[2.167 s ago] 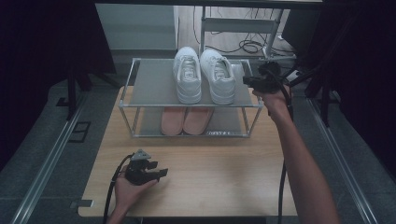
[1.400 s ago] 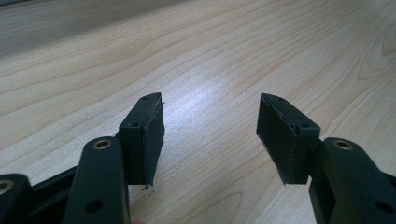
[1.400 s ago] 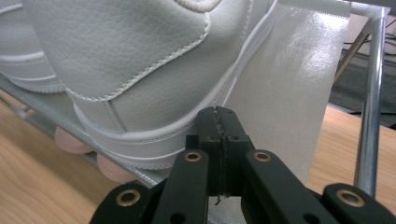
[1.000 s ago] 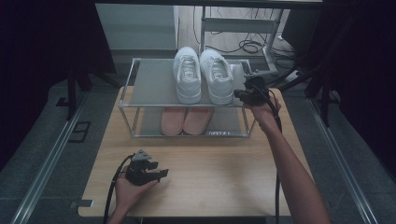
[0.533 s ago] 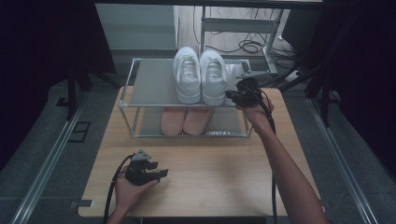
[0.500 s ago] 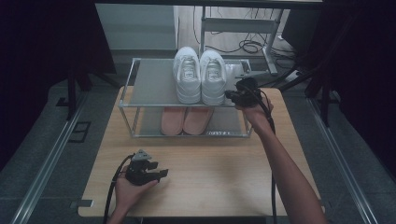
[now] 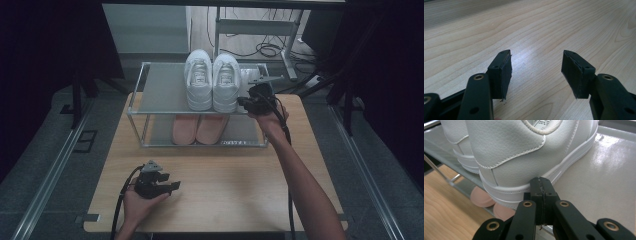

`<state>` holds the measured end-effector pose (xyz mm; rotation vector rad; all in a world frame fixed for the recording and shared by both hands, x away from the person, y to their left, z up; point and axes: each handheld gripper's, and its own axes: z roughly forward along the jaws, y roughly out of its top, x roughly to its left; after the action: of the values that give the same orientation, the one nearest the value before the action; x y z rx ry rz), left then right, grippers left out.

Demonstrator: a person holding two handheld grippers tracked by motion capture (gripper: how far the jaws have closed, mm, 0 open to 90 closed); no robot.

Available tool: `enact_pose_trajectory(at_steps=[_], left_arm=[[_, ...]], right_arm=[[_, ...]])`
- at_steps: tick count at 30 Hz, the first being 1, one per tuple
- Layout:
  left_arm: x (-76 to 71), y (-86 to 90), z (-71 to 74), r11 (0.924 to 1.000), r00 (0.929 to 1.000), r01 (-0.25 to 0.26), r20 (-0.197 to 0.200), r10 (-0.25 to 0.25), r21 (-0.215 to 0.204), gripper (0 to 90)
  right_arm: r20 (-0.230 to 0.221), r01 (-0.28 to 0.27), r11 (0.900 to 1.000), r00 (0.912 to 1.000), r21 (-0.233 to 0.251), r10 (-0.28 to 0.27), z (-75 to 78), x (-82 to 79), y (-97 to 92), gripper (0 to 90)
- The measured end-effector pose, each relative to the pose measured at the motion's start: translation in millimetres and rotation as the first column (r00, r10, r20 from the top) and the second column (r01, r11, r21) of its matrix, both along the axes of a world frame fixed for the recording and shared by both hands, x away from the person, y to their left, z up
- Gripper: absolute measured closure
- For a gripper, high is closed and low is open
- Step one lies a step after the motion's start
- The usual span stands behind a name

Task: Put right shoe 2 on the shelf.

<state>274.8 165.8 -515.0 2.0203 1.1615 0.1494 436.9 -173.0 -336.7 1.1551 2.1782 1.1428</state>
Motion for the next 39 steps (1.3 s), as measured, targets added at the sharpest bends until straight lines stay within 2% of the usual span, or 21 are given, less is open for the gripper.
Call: enact_pose_trajectory(at_steps=[9,18,29,39], left_arm=[[1.3,1.0,0.9,1.0000,1.0000,0.004,0.003,-0.004,-0.005,41.7],[1.3,4.2,5.6,0.9999,0.9998,-0.008,0.016,0.008,-0.009,41.6],[-1.2,4.6,6.9,0.9999,0.9998,0.003,0.021,-0.002,-0.013,41.6],[-2.0,4.4,7.0,0.9999,0.9998,0.002,0.017,-0.002,-0.013,41.6]], right_arm=[[-0.013,-0.017,0.9995,0.9998,0.028,0.017,-3.3,1.0,-7.1,90.0],[0.005,-0.025,0.9977,0.9997,0.062,0.025,-3.1,-6.2,-15.9,89.2],[0.038,-0.033,0.9938,0.9988,0.106,0.030,-2.9,-24.4,-32.5,88.8],[0.053,-0.072,0.9870,0.9965,0.144,0.065,-16.6,-52.8,-57.9,81.7]])
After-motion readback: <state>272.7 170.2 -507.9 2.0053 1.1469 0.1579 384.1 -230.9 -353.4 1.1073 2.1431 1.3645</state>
